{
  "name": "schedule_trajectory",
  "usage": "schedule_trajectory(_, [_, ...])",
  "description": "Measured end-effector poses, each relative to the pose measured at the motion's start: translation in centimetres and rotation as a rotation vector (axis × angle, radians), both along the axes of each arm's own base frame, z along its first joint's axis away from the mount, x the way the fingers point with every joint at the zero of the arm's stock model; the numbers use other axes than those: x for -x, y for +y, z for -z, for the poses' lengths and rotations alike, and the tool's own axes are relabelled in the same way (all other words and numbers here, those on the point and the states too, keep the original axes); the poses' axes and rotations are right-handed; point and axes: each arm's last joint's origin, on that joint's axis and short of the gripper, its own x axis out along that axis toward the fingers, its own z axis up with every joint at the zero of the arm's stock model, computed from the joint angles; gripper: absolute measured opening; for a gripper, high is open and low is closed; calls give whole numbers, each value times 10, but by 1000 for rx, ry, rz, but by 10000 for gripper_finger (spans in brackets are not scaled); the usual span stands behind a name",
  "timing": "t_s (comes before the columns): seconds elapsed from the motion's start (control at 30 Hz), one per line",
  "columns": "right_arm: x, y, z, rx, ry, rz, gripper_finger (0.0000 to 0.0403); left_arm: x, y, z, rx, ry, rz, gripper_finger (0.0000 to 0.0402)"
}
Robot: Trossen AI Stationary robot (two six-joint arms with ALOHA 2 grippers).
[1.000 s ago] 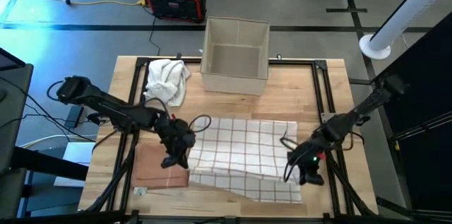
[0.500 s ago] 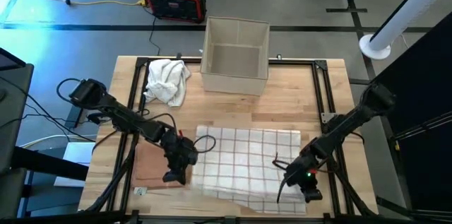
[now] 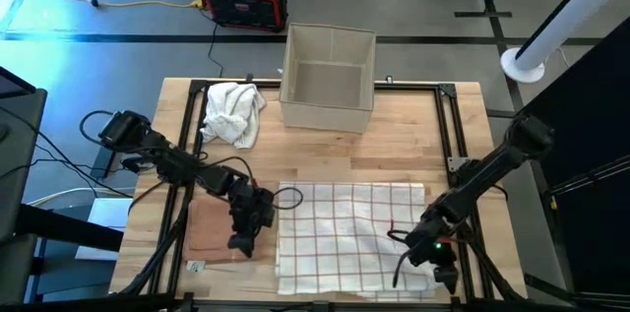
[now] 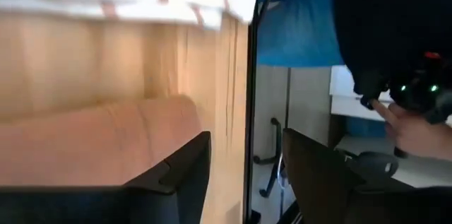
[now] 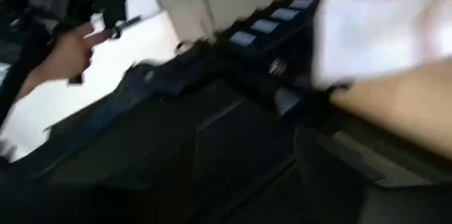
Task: Fold towel
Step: Fold the right white towel
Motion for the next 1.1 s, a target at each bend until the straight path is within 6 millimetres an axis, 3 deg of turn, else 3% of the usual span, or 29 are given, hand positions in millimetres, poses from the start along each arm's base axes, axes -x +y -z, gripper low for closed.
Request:
schedule_trajectory(0.13, [12,-8,-20,51,-32,78,230,-7,17,-2,-57,-67,-76,157])
schedule_trajectory(0.3, [21,-29,-24,403,-262,405,186,-17,26,1,-159,-214,-91,121])
schedule_trajectory(0.43, [21,-40,-9,613,-383,561,110,-27,22,13,-120,-253,-47,66])
schedule_trajectory(0.57, [25,-46,15,686,-379,604,16,-37,18,30,-66,-261,-30,9])
schedule_trajectory(0.87, [30,-51,37,666,-382,706,1,-48,-1,41,16,-307,-50,2])
schedule_trajectory(1.1, [29,-39,48,586,-365,661,0,-52,-14,60,57,-278,-62,0])
